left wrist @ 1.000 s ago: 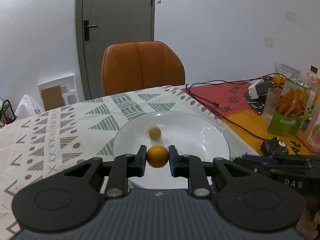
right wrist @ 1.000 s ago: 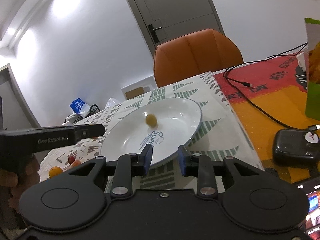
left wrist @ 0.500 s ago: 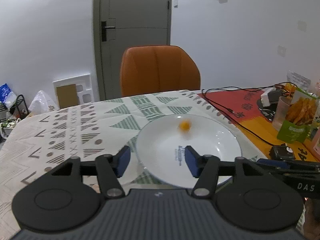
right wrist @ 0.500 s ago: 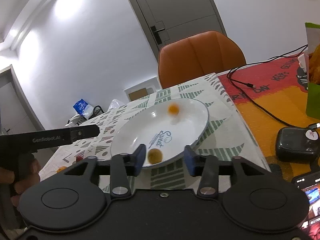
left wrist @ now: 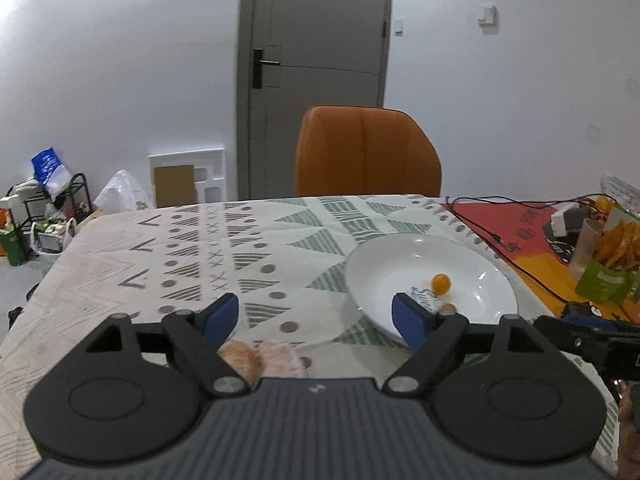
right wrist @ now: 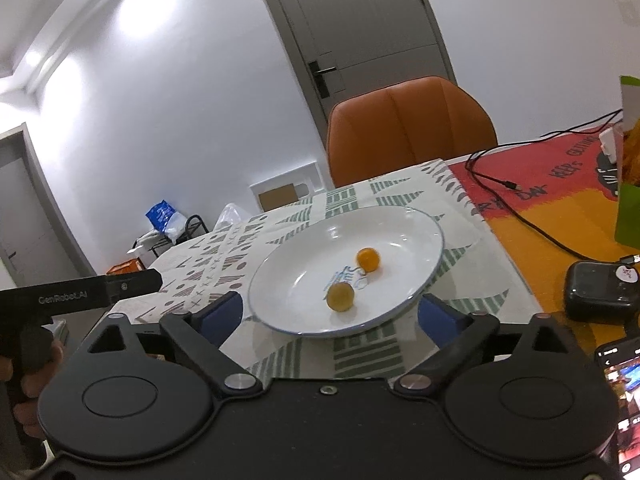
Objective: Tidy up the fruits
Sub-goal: 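Move the left tool back to the fruit cluster and grasp the large orange, then grasp a peeled pink pomelo piece with the right tool while the left tool holds the orange, then carry the orange and pomelo piece into the white bowl and open both tools, then move both open tools back toward the remaining fruits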
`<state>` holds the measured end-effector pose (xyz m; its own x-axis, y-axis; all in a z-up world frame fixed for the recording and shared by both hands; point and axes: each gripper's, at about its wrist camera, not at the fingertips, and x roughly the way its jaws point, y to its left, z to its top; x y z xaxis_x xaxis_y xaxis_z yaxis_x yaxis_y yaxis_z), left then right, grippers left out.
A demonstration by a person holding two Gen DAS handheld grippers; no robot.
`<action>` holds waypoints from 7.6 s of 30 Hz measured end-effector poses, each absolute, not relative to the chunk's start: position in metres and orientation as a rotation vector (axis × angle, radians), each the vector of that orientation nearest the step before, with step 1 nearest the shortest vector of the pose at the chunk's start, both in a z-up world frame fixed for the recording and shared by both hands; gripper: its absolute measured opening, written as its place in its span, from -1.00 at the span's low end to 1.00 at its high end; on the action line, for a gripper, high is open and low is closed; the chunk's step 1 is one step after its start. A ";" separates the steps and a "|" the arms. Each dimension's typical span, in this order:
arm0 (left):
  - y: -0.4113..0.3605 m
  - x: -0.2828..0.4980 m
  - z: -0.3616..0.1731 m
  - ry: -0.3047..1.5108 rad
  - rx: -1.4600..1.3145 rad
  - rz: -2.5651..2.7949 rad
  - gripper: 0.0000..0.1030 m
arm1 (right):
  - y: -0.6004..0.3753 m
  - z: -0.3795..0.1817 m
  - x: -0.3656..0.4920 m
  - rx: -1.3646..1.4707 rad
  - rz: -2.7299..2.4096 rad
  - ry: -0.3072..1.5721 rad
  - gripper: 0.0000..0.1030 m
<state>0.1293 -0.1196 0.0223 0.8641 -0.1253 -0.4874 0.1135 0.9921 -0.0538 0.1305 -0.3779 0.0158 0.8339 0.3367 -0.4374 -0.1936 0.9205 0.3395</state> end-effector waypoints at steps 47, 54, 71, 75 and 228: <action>-0.017 0.062 -0.031 0.597 -0.221 0.004 0.72 | -0.255 -0.004 0.128 0.111 0.430 0.654 1.00; -0.024 0.065 -0.047 0.626 -0.228 -0.030 0.33 | -0.248 -0.011 0.133 0.090 0.426 0.679 1.00; 0.019 0.072 -0.045 0.609 -0.288 0.037 -0.33 | -0.204 -0.022 0.158 0.046 0.457 0.730 1.00; 0.032 0.076 -0.045 0.613 -0.302 0.055 -0.33 | -0.186 -0.025 0.165 0.026 0.455 0.727 1.00; -0.156 0.164 0.029 0.494 -0.040 -0.162 0.39 | -0.388 0.013 0.150 0.208 0.175 0.481 0.59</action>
<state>0.1643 -0.1557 0.0292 0.8677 -0.1641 -0.4692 0.1448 0.9864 -0.0773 0.1501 -0.3883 0.0131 0.8724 0.2148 -0.4391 -0.1173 0.9641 0.2384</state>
